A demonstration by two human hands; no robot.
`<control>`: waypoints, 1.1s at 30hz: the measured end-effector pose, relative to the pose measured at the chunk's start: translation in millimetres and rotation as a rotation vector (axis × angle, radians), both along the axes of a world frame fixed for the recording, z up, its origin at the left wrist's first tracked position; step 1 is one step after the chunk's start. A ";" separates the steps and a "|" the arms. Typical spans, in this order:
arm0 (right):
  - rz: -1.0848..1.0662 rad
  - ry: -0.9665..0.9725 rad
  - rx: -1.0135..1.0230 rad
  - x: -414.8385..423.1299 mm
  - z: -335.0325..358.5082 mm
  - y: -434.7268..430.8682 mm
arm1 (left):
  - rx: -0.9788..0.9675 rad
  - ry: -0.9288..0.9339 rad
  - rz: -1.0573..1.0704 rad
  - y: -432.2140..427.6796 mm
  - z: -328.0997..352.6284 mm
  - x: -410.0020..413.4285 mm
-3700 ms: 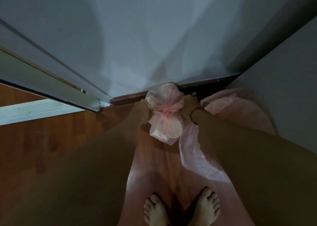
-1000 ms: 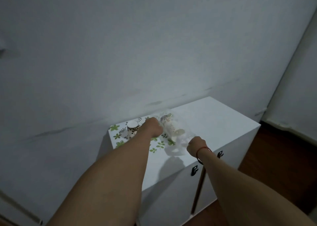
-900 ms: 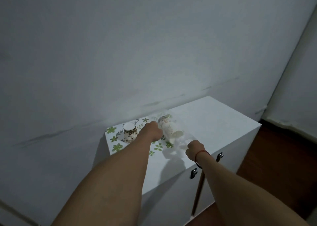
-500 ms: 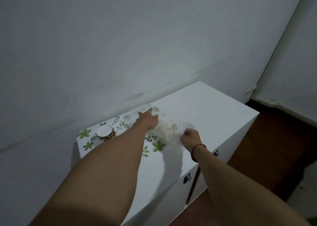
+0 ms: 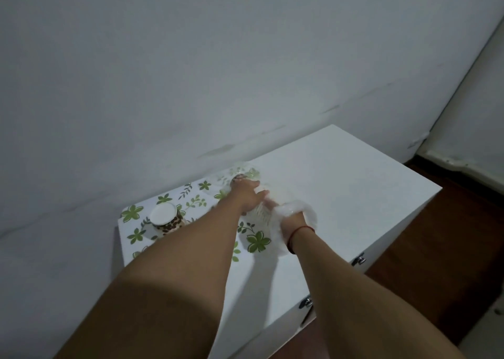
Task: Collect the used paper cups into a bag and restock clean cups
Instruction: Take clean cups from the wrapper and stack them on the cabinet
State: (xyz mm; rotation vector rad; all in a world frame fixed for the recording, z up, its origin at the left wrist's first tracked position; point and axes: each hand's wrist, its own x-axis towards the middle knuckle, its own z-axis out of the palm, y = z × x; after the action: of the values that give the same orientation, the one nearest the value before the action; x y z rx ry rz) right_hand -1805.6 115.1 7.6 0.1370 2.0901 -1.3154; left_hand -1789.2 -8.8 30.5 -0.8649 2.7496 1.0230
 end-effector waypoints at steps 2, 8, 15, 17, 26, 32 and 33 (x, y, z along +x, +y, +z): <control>0.015 -0.001 -0.043 -3.8 -5.2 0.9 | -0.026 -0.004 -0.031 0.6 -1.8 -1.0; -0.078 0.022 -0.236 1.7 0.3 30.6 | 0.013 0.016 0.003 -5.4 -3.6 1.8; -0.212 -0.079 -0.321 9.8 -8.7 47.8 | 0.017 0.063 0.119 15.7 -7.7 2.9; -0.229 0.008 -0.222 11.1 -12.2 46.2 | 0.053 0.028 0.210 26.7 -7.9 10.6; 0.171 0.315 0.052 37.9 5.3 32.7 | 0.317 0.007 0.354 30.6 -6.1 29.4; 0.266 0.493 0.304 17.9 15.3 19.8 | 0.248 -0.006 0.290 23.9 -3.1 20.8; 0.292 0.497 0.345 17.4 18.9 18.2 | 0.244 0.002 0.284 23.7 -2.6 19.9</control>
State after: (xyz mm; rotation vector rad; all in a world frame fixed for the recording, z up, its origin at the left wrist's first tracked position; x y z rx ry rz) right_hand -1788.2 133.3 26.4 -0.3738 2.6200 -0.8634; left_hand -1769.3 14.9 27.9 -1.2319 2.4783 1.3692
